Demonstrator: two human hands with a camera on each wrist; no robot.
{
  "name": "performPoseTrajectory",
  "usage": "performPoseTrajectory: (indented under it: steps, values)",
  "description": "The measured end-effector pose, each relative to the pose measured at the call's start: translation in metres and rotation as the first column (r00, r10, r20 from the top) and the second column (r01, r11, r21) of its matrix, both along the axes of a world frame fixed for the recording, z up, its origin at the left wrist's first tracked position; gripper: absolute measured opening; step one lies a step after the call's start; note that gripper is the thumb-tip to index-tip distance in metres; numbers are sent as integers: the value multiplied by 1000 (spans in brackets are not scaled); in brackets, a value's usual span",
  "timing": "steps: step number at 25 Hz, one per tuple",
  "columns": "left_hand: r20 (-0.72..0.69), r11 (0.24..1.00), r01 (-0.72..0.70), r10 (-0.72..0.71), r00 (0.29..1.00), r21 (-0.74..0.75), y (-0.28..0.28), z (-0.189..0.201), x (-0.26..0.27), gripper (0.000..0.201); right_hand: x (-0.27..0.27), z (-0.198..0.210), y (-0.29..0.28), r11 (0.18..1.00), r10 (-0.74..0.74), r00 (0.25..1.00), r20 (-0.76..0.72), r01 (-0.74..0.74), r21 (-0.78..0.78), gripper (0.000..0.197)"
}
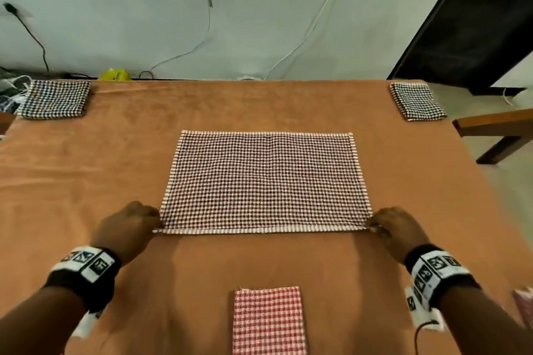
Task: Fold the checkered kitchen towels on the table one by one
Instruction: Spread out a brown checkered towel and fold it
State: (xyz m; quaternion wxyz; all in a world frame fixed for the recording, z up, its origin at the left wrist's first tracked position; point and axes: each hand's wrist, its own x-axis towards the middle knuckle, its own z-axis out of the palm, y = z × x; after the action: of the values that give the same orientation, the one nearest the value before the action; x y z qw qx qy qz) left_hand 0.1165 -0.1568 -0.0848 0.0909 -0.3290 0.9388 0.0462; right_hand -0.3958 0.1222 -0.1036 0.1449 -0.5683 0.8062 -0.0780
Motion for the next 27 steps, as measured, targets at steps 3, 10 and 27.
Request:
performPoseTrajectory:
  steps: [3,10,27]
  values:
    - [31,998,-64,64,997,-18,22,8,-1,24,9,5,10,986,-36,999,-39,42,164,18]
    - [-230,987,-80,110,967,139,34,25,-99,84,128,36,-90,995,-16,997,78,8,100,71]
    - [122,971,-166,146,982,173,-11,-48,-127,90,106,-25,-131,931,-125,990,-59,137,337,72]
